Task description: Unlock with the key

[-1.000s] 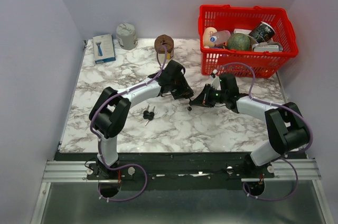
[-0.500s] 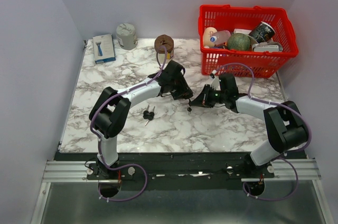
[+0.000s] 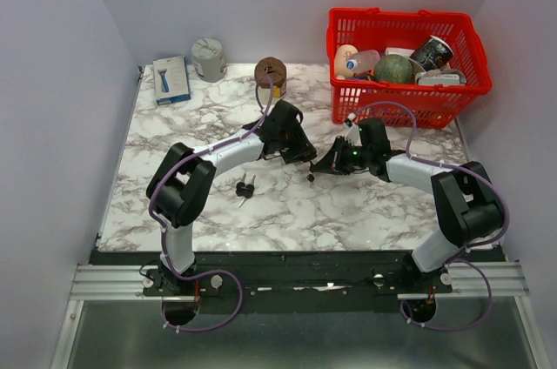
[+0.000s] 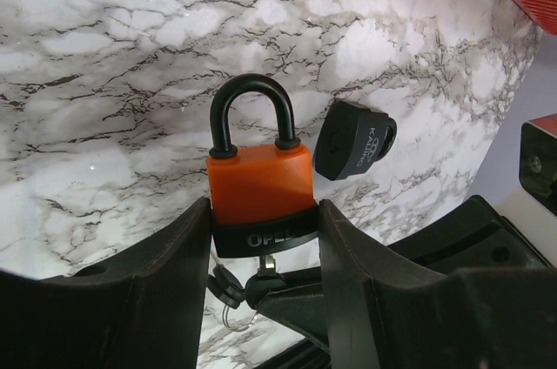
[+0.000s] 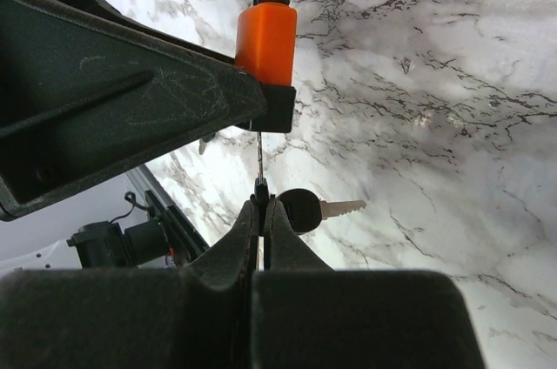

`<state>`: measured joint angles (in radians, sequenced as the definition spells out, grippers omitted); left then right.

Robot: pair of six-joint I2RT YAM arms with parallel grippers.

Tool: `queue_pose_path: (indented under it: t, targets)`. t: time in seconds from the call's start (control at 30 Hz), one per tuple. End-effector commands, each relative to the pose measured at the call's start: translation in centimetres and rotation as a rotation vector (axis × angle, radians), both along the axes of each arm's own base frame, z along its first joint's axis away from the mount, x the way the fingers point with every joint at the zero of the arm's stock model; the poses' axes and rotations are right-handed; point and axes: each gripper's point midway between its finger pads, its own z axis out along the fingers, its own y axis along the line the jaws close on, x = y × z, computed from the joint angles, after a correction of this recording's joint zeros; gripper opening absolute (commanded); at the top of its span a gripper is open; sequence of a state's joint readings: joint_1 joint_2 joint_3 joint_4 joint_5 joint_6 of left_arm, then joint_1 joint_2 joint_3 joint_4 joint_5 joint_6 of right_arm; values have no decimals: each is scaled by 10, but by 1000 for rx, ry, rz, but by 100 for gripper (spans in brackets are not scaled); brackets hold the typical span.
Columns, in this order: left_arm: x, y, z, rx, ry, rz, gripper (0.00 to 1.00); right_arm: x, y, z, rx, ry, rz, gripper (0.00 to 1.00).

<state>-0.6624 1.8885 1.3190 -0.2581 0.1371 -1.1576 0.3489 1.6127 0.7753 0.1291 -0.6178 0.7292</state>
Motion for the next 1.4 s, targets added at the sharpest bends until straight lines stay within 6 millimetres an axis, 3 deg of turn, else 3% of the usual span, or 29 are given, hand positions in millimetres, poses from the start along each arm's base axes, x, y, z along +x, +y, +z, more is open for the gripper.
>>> queue_pose_path:
  t: [0.0, 0.67, 1.07, 1.37]
  targets:
    - [-15, -12, 23, -70, -14, -59, 0, 30, -6, 1, -36, -49, -78, 1]
    - [-31, -23, 30, -151, -29, -139, 0, 53, -8, 8, -26, -96, -98, 1]
    - [-38, -27, 40, -190, -28, -174, 0, 69, -20, 6, -63, -145, -130, 1]
    - [-39, -35, 57, -268, -99, -225, 0, 65, -26, 35, 51, -199, -128, 1]
